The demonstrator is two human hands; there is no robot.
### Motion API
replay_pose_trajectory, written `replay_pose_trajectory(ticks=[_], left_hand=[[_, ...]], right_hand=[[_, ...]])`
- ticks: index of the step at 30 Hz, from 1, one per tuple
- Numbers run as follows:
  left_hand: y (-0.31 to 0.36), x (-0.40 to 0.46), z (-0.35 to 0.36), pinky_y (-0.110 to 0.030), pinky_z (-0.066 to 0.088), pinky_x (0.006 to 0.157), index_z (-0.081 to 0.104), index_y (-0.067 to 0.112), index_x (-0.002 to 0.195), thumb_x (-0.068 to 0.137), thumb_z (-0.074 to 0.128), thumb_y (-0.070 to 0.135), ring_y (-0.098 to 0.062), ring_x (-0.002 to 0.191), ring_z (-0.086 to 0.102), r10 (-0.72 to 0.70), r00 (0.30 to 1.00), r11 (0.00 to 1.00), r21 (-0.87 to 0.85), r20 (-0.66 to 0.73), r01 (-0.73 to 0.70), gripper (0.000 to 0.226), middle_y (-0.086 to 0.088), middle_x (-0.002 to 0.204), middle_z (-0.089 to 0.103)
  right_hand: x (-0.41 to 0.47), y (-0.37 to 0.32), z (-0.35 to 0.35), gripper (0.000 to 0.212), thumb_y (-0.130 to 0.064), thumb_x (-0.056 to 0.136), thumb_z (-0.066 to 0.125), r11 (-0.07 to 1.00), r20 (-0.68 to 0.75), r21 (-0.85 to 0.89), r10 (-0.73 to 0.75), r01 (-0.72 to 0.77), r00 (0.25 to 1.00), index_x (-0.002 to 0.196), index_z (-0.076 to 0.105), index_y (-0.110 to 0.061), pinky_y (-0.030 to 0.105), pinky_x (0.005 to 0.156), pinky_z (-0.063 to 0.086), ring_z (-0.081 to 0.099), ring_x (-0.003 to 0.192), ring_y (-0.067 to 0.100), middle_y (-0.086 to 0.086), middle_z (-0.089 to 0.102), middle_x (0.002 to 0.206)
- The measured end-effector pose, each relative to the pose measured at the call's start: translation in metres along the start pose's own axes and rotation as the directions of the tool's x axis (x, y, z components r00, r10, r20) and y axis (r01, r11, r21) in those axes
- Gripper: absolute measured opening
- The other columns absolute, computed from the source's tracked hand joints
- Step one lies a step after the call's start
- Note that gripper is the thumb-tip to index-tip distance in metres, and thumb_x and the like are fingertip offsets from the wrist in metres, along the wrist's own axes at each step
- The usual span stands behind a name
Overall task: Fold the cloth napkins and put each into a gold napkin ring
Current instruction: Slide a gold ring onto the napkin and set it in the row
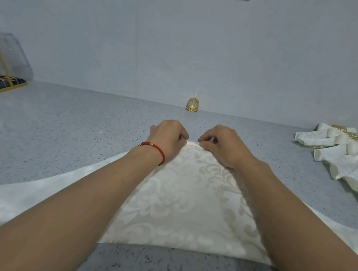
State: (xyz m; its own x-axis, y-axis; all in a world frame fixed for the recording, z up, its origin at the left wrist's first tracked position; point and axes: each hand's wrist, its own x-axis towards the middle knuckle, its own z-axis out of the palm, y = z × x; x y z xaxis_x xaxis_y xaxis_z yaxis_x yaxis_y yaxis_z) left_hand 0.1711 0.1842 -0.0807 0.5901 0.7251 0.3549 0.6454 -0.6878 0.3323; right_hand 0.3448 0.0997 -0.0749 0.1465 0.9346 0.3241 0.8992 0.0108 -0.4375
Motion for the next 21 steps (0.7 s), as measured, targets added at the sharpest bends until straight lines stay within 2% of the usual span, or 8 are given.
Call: replay_pose_trajectory(ticks=[4, 6, 8, 12, 15, 18, 21], left_hand=[[-0.004, 0.000, 0.003, -0.036, 0.031, 0.069, 0.044, 0.025, 0.061, 0.084, 0.057, 0.012, -0.023, 0.069, 0.046, -0.056, 0.998, 0.998, 0.005, -0.023, 0.056, 0.029, 0.003, 0.063, 0.046], [-0.004, 0.000, 0.002, -0.038, 0.033, 0.073, 0.055, 0.033, 0.065, 0.087, 0.059, 0.010, -0.021, 0.081, 0.051, -0.024, 0.999, 0.999, 0.033, -0.041, 0.025, 0.032, 0.004, 0.070, 0.059], [-0.002, 0.000, -0.002, -0.042, 0.033, 0.082, 0.070, 0.031, 0.081, 0.091, 0.061, 0.013, -0.018, 0.096, 0.051, 0.001, 0.999, 0.995, 0.103, -0.048, 0.004, 0.022, 0.011, 0.085, 0.067], [0.002, -0.002, -0.006, -0.042, 0.036, 0.089, 0.064, 0.027, 0.088, 0.090, 0.060, 0.007, -0.018, 0.096, 0.055, 0.079, 0.997, 0.969, 0.238, -0.025, -0.071, 0.020, 0.009, 0.090, 0.064], [0.007, -0.006, -0.009, -0.042, 0.036, 0.086, 0.058, 0.026, 0.088, 0.086, 0.060, 0.006, -0.019, 0.091, 0.052, 0.202, 0.979, 0.903, 0.391, -0.022, -0.177, 0.020, 0.008, 0.089, 0.059], [0.014, -0.007, -0.014, -0.043, 0.034, 0.090, 0.058, 0.024, 0.091, 0.085, 0.058, 0.003, -0.020, 0.090, 0.051, 0.243, 0.969, 0.852, 0.469, 0.039, -0.233, 0.022, 0.005, 0.090, 0.056], [0.020, -0.008, -0.020, -0.043, 0.034, 0.090, 0.060, 0.020, 0.099, 0.085, 0.054, -0.004, -0.024, 0.097, 0.057, 0.179, 0.969, 0.852, 0.467, 0.169, -0.238, 0.028, 0.001, 0.101, 0.059]], right_hand=[[-0.001, -0.001, 0.000, 0.008, -0.017, 0.095, 0.068, 0.996, 0.031, -0.078, -0.048, 0.050, 0.998, 0.087, 0.071, -0.019, 0.033, 0.081, 0.053, 0.061, 0.084, 0.011, -0.009, 0.066, 0.087], [-0.002, -0.004, -0.002, 0.009, -0.016, 0.095, 0.064, 0.990, 0.045, -0.123, -0.069, 0.074, 0.997, 0.087, 0.066, -0.021, 0.035, 0.078, 0.053, 0.061, 0.083, 0.013, -0.010, 0.065, 0.087], [-0.003, -0.006, -0.001, 0.010, -0.015, 0.095, 0.060, 0.976, 0.042, -0.188, -0.100, 0.106, 0.994, 0.088, 0.063, -0.021, 0.036, 0.075, 0.052, 0.061, 0.082, 0.016, -0.010, 0.064, 0.085], [-0.007, -0.012, -0.001, 0.008, -0.016, 0.092, 0.057, 0.934, 0.016, -0.324, -0.155, 0.152, 0.988, 0.088, 0.060, -0.023, 0.037, 0.070, 0.052, 0.059, 0.080, 0.019, -0.008, 0.063, 0.085], [-0.005, -0.019, -0.005, 0.011, -0.012, 0.087, 0.057, 0.913, 0.060, -0.372, -0.154, 0.165, 0.986, 0.090, 0.061, -0.022, 0.041, 0.072, 0.052, 0.060, 0.083, 0.022, -0.005, 0.063, 0.088], [-0.008, -0.023, -0.007, 0.017, -0.007, 0.085, 0.057, 0.909, 0.096, -0.380, -0.143, 0.170, 0.985, 0.093, 0.061, -0.021, 0.041, 0.072, 0.052, 0.059, 0.087, 0.023, -0.004, 0.062, 0.092], [-0.011, -0.027, -0.010, 0.020, -0.006, 0.087, 0.057, 0.888, 0.155, -0.416, -0.141, 0.194, 0.978, 0.100, 0.064, -0.020, 0.038, 0.074, 0.051, 0.059, 0.092, 0.022, -0.003, 0.062, 0.100]])
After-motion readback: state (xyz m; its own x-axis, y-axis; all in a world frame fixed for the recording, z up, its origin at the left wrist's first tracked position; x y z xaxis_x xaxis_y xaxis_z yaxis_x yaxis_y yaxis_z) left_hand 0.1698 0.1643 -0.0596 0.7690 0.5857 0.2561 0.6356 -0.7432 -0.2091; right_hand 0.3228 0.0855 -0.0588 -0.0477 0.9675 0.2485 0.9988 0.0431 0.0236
